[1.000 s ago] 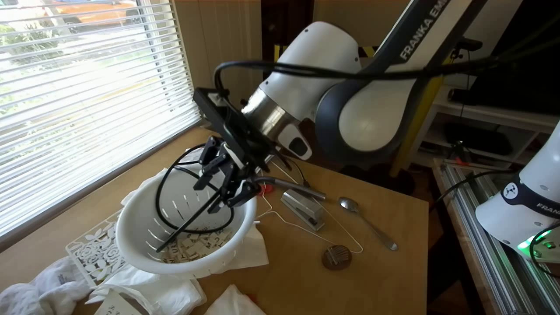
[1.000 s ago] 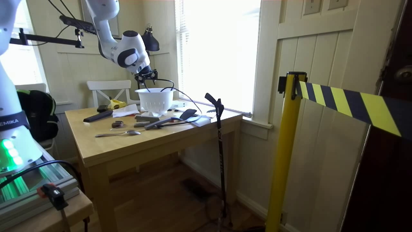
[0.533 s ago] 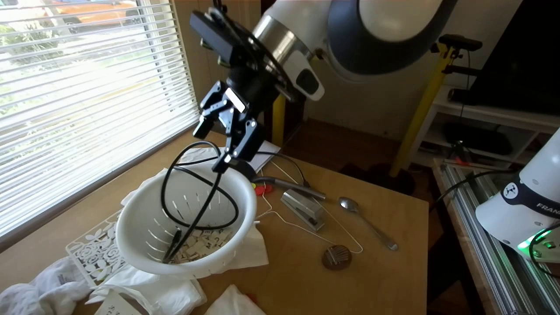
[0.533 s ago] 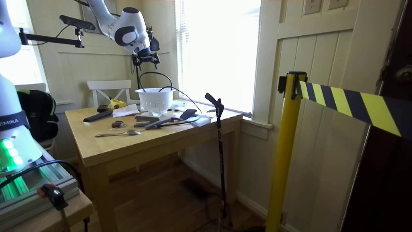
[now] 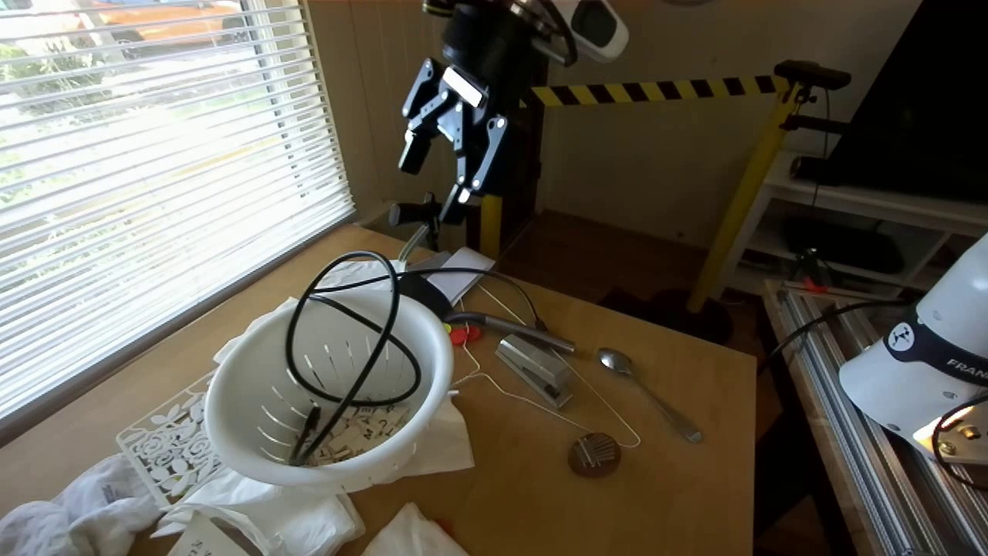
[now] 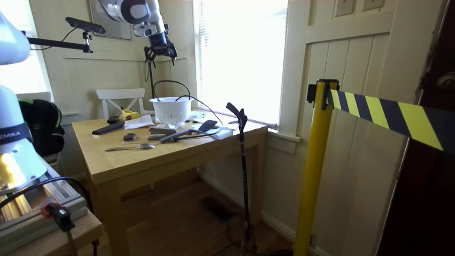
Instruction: Put the black cable inside the white bowl.
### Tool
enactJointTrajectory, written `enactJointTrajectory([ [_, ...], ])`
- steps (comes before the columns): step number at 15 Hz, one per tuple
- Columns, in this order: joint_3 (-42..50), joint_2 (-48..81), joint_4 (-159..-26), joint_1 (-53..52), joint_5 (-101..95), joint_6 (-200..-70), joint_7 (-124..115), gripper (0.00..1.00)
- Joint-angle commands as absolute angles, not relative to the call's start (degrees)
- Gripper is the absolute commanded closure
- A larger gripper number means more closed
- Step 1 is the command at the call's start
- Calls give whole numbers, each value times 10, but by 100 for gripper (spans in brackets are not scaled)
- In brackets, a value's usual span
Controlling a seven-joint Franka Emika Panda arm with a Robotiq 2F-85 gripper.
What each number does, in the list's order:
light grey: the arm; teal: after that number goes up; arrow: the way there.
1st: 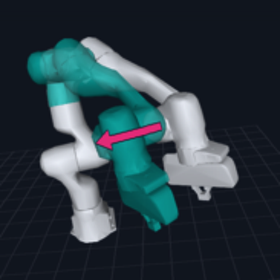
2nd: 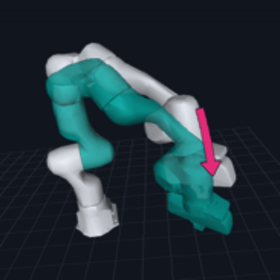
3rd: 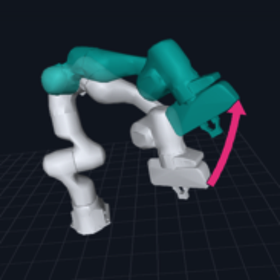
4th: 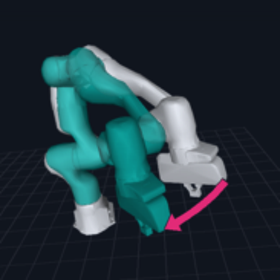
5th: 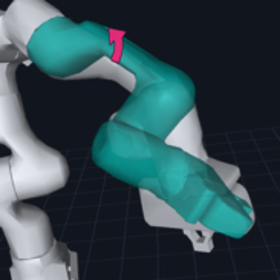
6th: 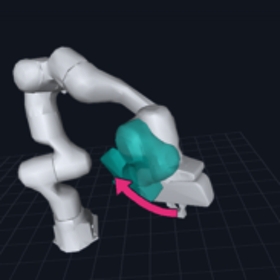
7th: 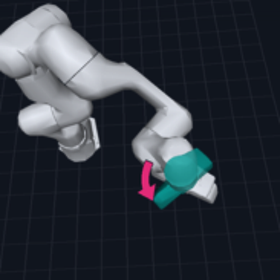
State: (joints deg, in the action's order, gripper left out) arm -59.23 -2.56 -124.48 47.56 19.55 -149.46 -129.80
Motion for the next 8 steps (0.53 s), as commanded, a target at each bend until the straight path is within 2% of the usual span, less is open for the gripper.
enactJointTrajectory([
  [1, -433, -156, -1261, 352, 196, -1344, -1312, 0],
  [4, -295, -214, -1278, 232, 128, -1206, -1334, 0],
  [5, -274, -143, -1251, 198, 121, -1270, -1331, 0],
  [8, -228, -190, -1266, 158, 104, -1216, -1338, 0],
])
